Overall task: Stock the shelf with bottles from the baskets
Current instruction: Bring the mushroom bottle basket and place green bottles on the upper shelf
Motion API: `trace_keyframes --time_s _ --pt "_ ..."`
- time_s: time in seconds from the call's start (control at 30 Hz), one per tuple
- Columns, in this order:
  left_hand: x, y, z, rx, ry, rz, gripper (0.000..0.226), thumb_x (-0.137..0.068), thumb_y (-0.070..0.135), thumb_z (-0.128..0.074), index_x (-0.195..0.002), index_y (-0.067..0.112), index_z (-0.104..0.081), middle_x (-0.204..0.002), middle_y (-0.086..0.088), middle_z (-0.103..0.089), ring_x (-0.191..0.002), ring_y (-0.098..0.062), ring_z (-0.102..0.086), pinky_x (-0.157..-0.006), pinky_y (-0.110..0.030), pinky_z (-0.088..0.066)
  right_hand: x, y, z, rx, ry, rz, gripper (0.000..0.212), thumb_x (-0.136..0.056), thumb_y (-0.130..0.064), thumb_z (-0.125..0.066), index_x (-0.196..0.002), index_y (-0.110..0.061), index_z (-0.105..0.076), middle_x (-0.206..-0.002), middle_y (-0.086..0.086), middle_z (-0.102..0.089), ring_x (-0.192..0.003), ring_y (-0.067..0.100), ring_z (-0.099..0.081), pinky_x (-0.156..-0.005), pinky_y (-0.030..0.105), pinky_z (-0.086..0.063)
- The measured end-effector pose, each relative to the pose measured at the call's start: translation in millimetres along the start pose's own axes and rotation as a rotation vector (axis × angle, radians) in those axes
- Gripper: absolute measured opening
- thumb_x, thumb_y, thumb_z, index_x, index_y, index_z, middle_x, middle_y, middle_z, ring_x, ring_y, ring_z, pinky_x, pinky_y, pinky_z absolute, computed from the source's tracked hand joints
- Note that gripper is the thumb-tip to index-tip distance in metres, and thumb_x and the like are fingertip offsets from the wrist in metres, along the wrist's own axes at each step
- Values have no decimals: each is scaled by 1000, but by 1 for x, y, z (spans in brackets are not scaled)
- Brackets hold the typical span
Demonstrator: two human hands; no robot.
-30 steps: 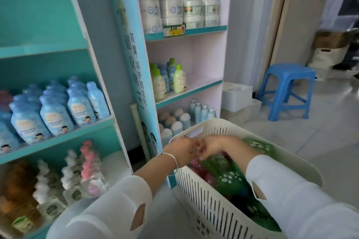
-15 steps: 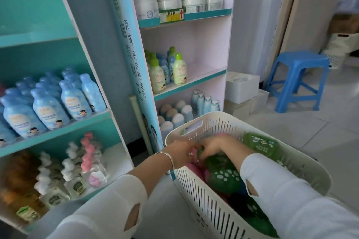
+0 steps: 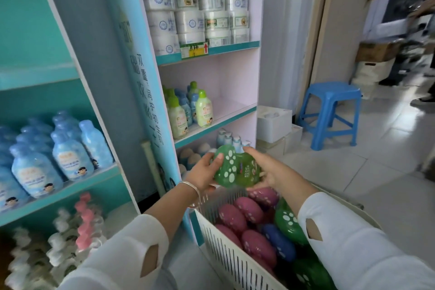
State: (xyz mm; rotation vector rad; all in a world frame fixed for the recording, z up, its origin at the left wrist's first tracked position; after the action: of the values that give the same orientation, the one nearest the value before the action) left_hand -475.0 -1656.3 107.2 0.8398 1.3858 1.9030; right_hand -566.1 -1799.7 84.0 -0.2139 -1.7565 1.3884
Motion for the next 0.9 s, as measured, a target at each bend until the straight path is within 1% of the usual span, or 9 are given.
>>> trace_keyframes --time_s 0.13,0.23,0.37,0.47,0.57,0.63,0.77,0.83,0.9 --pt "-12 10 10 48 24 -181 49 -84 19 -67 -124 18 -38 -113 -4 -58 -102 -21 -58 -87 -34 -47 -2 -15 -34 -230 -122 -66 48 -87 -57 -53 -101 -12 -61 -93 16 -63 -83 31 -61 -82 52 -51" --pt "-20 15 31 66 221 -267 64 -70 20 -79 -120 22 -40 -105 1 -59 -100 -20 -59 -91 -33 -49 -4 -24 -66 -283 -187 -53 51 -87 -59 -51 -97 -11 -63 -94 16 -63 -87 30 -62 -82 48 -53" --pt "-21 27 69 225 428 -309 62 -57 32 -73 -111 20 -44 -100 -1 -61 -93 -21 -61 -89 -36 -52 -9 -31 -106 -230 -260 -70 65 -82 -69 -49 -107 -10 -64 -97 12 -68 -87 27 -66 -62 36 -60" --pt "-14 36 98 285 484 -338 51 -62 25 -76 -105 18 -51 -90 3 -63 -88 -21 -62 -85 -35 -53 -2 -40 -126 -116 -280 -40 64 -83 -71 -44 -103 -13 -63 -96 10 -68 -85 24 -65 -63 30 -57" --pt "-5 43 117 230 490 -369 53 -58 30 -77 -104 21 -52 -90 4 -64 -88 -22 -63 -86 -40 -54 9 -52 -142 -81 -308 95 43 -89 -57 -48 -96 -17 -62 -92 5 -67 -82 19 -63 -69 31 -53" --pt "4 45 125 180 478 -375 58 -50 43 -76 -101 27 -52 -92 4 -65 -91 -23 -64 -88 -43 -54 17 -62 -149 -105 -387 219 29 -94 -44 -49 -103 -20 -61 -95 3 -68 -83 17 -64 -71 32 -53" --pt "28 44 143 156 470 -384 50 -55 44 -75 -97 31 -52 -93 5 -65 -93 -22 -64 -92 -46 -52 37 -69 -164 -24 -649 382 25 -91 -24 -56 -115 -18 -60 -113 7 -68 -102 23 -65 -92 44 -52" --pt "40 43 150 116 473 -402 59 -55 47 -73 -105 27 -49 -94 6 -64 -92 -21 -63 -92 -45 -52 43 -63 -177 143 -653 443 29 -90 -13 -60 -118 -17 -57 -115 7 -67 -105 23 -65 -96 43 -50" --pt "53 39 158 88 476 -416 64 -56 45 -73 -110 21 -48 -97 0 -64 -93 -22 -63 -92 -45 -52 51 -57 -193 264 -625 484 35 -88 -11 -63 -122 -16 -54 -115 5 -67 -106 23 -64 -98 42 -49"
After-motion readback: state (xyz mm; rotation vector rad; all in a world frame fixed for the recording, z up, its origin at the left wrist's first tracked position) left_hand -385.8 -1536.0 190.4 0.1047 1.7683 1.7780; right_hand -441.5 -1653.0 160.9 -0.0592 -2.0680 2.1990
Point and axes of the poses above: each hand's wrist, its own x-axis away from the middle knuckle, its own z-axis out of the back of the hand, y = z × x, the point moved 3 cm from there along -x, towards the middle knuckle
